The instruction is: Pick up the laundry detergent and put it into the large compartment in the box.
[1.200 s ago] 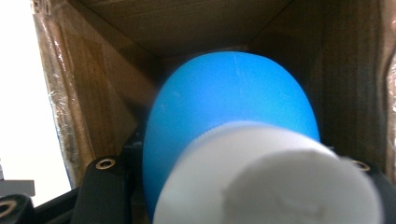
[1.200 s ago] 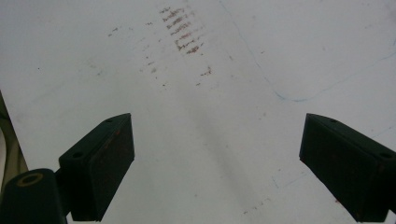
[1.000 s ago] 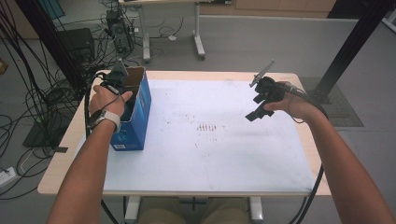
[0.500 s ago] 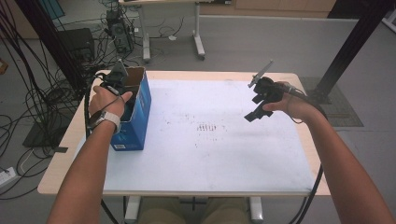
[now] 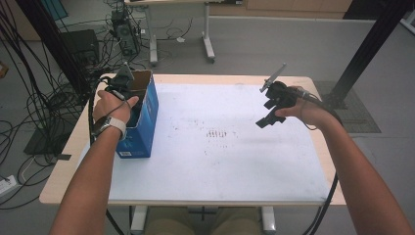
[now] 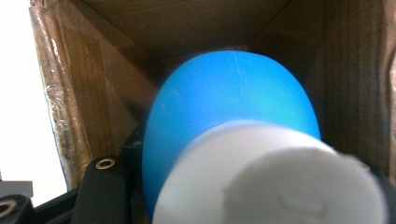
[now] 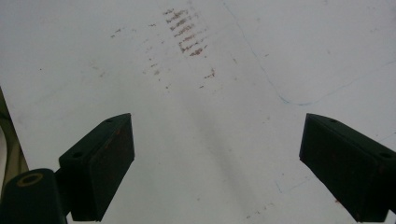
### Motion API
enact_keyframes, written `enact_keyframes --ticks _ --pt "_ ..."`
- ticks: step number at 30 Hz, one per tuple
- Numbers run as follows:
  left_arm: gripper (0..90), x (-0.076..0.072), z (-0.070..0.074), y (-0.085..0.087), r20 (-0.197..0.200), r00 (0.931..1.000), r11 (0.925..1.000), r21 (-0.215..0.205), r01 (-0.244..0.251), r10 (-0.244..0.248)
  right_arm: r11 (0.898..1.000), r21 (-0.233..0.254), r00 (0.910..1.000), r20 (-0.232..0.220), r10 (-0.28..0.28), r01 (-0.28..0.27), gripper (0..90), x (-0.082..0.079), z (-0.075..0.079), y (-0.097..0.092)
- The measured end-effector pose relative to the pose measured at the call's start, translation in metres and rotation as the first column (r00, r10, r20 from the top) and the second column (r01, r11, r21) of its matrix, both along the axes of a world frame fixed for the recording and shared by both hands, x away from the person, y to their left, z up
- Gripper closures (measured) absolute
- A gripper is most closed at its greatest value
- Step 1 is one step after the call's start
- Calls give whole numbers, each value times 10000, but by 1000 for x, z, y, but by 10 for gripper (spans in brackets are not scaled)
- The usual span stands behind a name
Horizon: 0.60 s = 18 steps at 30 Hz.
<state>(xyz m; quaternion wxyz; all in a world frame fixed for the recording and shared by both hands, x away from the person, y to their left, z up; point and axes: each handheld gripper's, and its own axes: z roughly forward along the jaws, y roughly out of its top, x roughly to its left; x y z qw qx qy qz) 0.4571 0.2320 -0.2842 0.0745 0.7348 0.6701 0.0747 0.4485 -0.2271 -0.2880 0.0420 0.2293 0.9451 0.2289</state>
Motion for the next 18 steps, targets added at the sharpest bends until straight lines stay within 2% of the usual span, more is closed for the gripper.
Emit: enact_keyframes --ticks 18 --pt "396 -2 0 2 60 10000 10000 -61 -5 6 10000 -29 10000 2 54 -54 100 0 0 2"
